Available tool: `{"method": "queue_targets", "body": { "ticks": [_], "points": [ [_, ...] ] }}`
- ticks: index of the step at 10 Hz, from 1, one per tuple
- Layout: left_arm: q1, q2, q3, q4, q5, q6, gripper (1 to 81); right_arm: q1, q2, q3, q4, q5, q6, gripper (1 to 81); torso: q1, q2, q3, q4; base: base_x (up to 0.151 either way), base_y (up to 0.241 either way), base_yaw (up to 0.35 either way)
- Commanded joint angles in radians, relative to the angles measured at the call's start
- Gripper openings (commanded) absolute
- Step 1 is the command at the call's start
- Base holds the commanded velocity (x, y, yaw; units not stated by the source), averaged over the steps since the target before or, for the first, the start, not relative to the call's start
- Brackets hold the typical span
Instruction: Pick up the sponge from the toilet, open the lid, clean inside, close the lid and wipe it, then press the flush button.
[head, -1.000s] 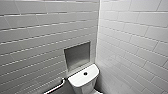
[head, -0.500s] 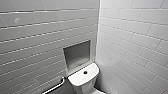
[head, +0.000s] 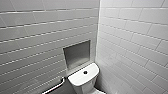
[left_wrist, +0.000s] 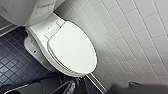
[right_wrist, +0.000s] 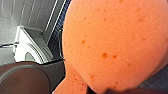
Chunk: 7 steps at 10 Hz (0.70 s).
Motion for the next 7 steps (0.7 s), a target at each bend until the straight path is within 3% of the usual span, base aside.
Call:
{"method": "queue_targets", "body": {
  "ticks": [1,2,4,5,7],
  "points": [
    [-0.276,-0.016,0.036,-0.065,0.159,-0.084,81.1,0.024,-0.036,0.038,0.004,-0.052,0.002,1.0,0.0,0.0,-0.037,0.0,0.0,0.0,0.0],
    [-0.328,-0.007,0.031,-0.063,0.167,-0.113,81.1,0.024,-0.036,0.044,0.003,-0.052,0.002,1.0,0.0,0.0,-0.07,0.0,0.0,0.0,0.0],
    [-0.405,0.019,0.013,-0.063,0.167,-0.156,81.1,0.024,-0.036,0.046,0.003,-0.051,0.002,1.0,0.0,0.0,-0.09,0.0,0.0,0.0,0.0],
    [-0.437,0.041,-0.012,-0.063,0.167,-0.181,81.1,0.024,-0.035,0.046,0.003,-0.051,0.002,1.0,0.0,0.0,-0.059,0.0,0.0,0.0,0.0],
    [-0.487,0.093,-0.065,-0.063,0.165,-0.219,81.1,0.028,-0.035,0.047,0.004,-0.051,0.002,1.0,0.001,0.001,-0.077,0.0,0.0,0.0,0.0]
  ]
}}
